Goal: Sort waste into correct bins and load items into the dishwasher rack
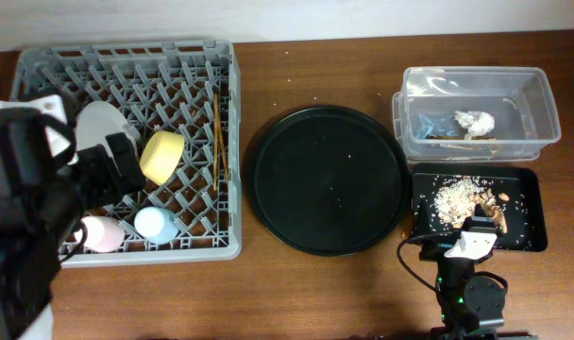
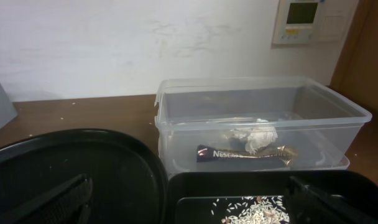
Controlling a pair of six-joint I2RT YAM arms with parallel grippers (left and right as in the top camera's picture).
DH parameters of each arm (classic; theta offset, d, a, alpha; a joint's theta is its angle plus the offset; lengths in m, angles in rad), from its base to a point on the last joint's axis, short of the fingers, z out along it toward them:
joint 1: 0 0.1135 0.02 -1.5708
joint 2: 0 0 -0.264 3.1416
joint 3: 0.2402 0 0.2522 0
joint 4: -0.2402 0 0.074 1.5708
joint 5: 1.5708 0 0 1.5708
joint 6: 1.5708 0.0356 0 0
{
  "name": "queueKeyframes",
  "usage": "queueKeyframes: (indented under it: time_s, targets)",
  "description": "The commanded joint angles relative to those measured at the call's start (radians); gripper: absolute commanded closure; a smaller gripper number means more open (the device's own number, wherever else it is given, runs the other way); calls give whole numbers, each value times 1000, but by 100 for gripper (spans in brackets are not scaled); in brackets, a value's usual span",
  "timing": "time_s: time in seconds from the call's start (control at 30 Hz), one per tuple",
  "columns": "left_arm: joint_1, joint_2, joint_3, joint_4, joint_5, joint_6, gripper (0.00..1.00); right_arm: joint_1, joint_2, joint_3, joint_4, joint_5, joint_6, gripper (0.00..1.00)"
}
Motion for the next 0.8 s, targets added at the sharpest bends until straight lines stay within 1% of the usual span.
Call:
queueKeyframes:
  time_s: [0.0,0.03,0.07,0.1,0.17,0.2,0.23,0.27,0.3,0.43,0.47,0.57,0.77]
  targets:
    - [-54,-190,-254,330,-67,0,1,-8,-6,-9,-2,-1,4,2]
    - [-94,-272,-412,477,-103,6,1,-8,-6,-9,-2,-1,4,2]
    - [-128,-375,-612,668,-105,45,1,-8,-6,-9,-2,-1,4,1]
    - [-148,-476,-815,851,-104,47,1,-8,-6,-9,-2,-1,4,2]
    - [-165,-670,-1189,1128,-93,47,1,-8,-6,-9,-2,-1,4,2]
    - [-165,-753,-1344,1234,-77,75,1,-8,-6,-9,-2,-1,4,1]
    - [-165,-847,-1503,1345,-53,132,1,-8,-6,-9,-2,-1,4,2]
    - [-165,-910,-1595,1402,-48,156,1,-8,-6,-9,-2,-1,4,2]
    - [-165,-1014,-1718,1453,-49,159,1,-8,-6,-9,-2,-1,4,2]
    - [-146,-1234,-1923,1469,-48,158,1,-8,-6,-9,-2,-1,4,1]
    - [-137,-1248,-1954,1464,-45,158,1,-8,-6,-9,-2,-1,4,2]
    - [-139,-1248,-1953,1427,-45,158,1,-8,-6,-9,-2,-1,4,2]
    - [-138,-1246,-1952,1427,-45,158,1,-8,-6,-9,-2,-1,4,1]
